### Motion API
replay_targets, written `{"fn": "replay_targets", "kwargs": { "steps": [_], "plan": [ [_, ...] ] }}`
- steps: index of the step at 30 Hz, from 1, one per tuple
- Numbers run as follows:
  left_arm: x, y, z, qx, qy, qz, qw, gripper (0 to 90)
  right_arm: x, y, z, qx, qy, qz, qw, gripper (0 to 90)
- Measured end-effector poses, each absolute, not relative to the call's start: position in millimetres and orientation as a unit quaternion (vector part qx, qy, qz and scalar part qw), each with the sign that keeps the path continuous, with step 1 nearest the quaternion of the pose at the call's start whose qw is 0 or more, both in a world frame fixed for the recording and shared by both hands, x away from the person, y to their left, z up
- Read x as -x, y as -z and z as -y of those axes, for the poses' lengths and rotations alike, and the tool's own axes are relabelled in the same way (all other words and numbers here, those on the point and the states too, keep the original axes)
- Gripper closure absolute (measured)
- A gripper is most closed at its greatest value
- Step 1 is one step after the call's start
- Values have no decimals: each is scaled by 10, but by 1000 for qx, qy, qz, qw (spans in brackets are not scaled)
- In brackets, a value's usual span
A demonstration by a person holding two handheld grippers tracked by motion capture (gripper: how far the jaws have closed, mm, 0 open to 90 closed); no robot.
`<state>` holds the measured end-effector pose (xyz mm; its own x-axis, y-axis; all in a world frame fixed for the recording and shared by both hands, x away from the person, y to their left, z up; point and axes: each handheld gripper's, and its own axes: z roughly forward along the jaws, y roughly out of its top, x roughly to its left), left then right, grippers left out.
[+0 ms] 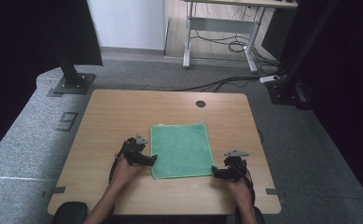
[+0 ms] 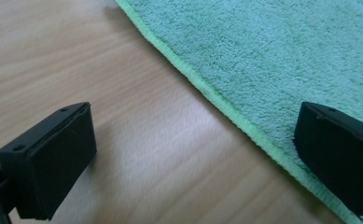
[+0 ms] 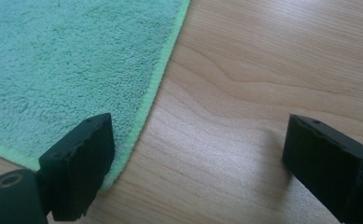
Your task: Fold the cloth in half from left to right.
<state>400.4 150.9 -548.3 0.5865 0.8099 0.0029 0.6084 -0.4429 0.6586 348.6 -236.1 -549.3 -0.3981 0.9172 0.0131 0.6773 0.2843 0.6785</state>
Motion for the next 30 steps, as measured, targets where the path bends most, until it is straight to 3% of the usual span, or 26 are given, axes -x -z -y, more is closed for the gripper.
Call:
{"fn": "replay_targets", "kwargs": {
  "steps": [18, 30],
  "plan": [
    [-3481, 5466, -1836, -838, -150, -429, 303, 0, -3456, 5500, 2088, -480, -320, -795, 185, 95],
    [-3849, 5303, -2058, -819, -165, -440, 329, 0, -3464, 5549, 2104, -492, -324, -784, 194, 0]
  ]
}}
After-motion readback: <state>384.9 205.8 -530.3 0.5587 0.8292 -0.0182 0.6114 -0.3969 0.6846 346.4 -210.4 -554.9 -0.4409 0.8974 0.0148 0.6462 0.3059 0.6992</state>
